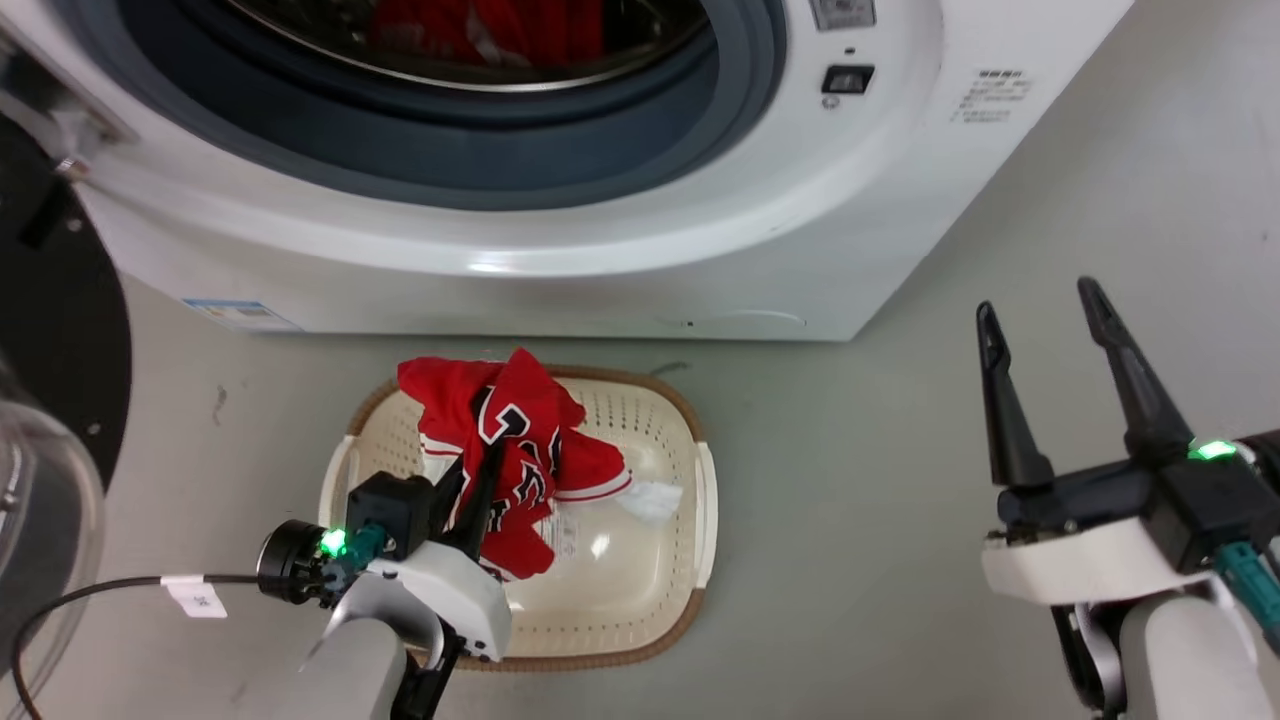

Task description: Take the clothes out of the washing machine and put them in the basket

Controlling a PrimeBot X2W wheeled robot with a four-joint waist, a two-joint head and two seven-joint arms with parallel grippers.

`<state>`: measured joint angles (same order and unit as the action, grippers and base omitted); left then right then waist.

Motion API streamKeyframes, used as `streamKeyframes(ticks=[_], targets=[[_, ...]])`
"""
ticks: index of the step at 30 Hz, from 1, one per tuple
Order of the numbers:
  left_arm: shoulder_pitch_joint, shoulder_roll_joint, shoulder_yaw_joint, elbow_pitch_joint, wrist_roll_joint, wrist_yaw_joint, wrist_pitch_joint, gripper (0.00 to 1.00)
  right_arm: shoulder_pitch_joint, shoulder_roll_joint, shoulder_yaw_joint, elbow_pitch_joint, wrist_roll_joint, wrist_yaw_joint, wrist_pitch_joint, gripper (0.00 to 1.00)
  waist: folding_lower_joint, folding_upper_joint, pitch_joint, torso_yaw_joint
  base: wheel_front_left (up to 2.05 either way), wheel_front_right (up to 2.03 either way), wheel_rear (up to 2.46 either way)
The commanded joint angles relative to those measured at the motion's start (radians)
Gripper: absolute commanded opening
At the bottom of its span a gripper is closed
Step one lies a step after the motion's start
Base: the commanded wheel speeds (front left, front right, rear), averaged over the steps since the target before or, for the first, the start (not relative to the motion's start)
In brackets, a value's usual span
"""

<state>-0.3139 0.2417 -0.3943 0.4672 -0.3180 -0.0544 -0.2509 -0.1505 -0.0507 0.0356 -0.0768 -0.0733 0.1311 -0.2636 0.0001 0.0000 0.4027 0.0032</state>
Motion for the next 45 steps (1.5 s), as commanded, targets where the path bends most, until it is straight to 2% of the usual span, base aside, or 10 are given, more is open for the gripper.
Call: streamKeyframes(ticks=[1,11,18,24,31,32,33,35,45], targets=[[-0.027,-0.01,0.007,0.027,-0.012,-0.007,-0.009,0.0,-0.021,0.001,-0.005,-0.006,-0.008,-0.001,-0.002,1.0,-0.0001,0.0,0.066,-0.025,0.0,0.0,0.0],[-0.236,-0.059,0.026,0.395,-0.026,-0.058,-0.016,0.0,-0.116,0.001,-0.028,-0.042,-0.003,-0.001,-0.002,1.0,-0.0001,0.0,0.273,-0.07,0.0,0.0,0.0],[-0.399,-0.061,-0.024,0.616,0.018,-0.068,-0.014,0.0,-0.163,0.001,-0.055,-0.066,0.002,-0.001,-0.002,1.0,-0.0001,0.0,0.392,-0.08,0.0,0.0,0.0],[-0.489,-0.061,-0.095,0.748,0.081,-0.061,-0.015,0.0,-0.173,0.001,-0.068,-0.076,0.008,-0.001,-0.002,1.0,-0.0001,0.0,0.445,-0.087,0.0,0.0,0.0],[-0.535,-0.076,-0.141,0.806,0.108,-0.059,0.027,0.0,-0.184,0.001,-0.064,-0.083,0.005,-0.001,-0.002,1.0,-0.0001,0.0,0.479,-0.092,0.0,0.0,0.0],[-0.536,-0.077,-0.146,0.808,0.109,-0.06,0.032,0.24,-0.185,0.001,-0.063,-0.08,0.003,-0.001,-0.002,1.0,-0.0001,0.0,0.476,-0.091,0.0,0.0,0.0],[-0.534,-0.077,-0.15,0.81,0.111,-0.062,0.03,1.0,-0.185,0.001,-0.061,-0.076,0.003,-0.001,-0.002,1.0,-0.0001,0.0,0.47,-0.091,0.0,0.0,0.0],[-0.521,-0.08,-0.154,0.813,0.104,-0.064,0.026,1.0,-0.181,0.001,-0.054,-0.071,0.002,-0.001,-0.002,1.0,-0.0001,0.0,0.454,-0.09,0.0,0.0,0.0],[-0.407,-0.107,-0.133,0.777,0.054,-0.058,-0.015,1.0,-0.114,0.001,-0.011,-0.022,0.002,-0.001,-0.002,1.0,-0.0001,0.0,0.241,-0.062,0.0,0.0,0.0]])
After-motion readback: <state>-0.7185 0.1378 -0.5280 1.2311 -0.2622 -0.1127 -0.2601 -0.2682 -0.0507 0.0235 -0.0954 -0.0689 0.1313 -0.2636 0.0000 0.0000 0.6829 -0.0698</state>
